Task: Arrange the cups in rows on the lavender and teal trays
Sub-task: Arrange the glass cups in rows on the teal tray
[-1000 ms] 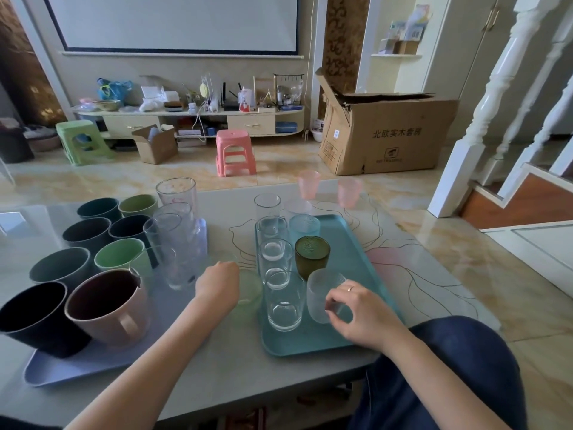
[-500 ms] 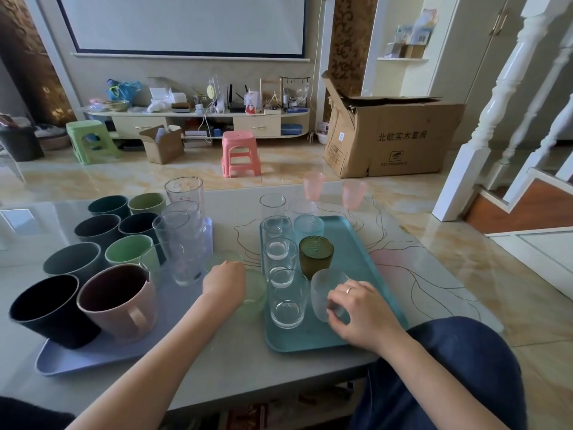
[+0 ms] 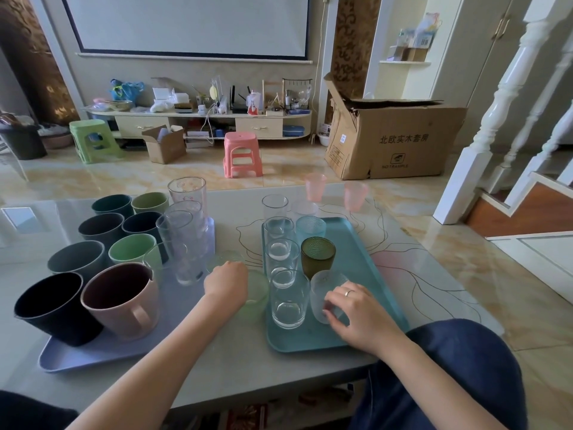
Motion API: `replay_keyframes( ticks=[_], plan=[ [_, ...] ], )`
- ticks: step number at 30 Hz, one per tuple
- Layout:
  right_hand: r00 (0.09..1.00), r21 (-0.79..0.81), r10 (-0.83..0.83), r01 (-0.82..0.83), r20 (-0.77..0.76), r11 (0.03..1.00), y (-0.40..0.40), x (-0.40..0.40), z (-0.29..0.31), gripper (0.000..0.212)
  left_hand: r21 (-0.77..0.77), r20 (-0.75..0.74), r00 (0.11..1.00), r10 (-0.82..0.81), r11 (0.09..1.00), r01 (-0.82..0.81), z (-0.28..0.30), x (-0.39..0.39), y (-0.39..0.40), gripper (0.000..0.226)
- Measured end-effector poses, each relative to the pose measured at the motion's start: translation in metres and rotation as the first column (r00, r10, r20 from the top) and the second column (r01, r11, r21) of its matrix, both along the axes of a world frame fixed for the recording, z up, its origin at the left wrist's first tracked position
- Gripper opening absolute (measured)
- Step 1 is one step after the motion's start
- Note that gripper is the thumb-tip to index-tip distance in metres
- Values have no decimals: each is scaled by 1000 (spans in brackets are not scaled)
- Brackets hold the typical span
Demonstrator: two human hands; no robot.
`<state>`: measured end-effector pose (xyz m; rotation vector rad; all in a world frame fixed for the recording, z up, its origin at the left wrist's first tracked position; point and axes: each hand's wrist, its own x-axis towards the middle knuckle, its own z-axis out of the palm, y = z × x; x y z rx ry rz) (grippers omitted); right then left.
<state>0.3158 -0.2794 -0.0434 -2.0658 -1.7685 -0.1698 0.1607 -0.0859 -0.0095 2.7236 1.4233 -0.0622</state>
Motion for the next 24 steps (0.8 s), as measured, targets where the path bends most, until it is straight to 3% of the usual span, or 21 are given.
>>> replay_keyframes(
  ticks=[8,15,19,24],
  plan=[
    [998,314,-50,57,-31,948,7,-6,20,30,-2,118,990,80,997,-80,21,-2,4,14],
    [973,135,71,-42,-219,990,67,-50,61,88,108,287,958,2,994,-35,73,8,-4,24],
    [897,310,81,64,-435,949,87,-45,76,86,218,382,920,-91,976,6,89,21,-13,38],
    [925,300,49,72,-377,951,93,2,97,92,204,519,844,-138,978,34,90,49,-4,45]
  ],
)
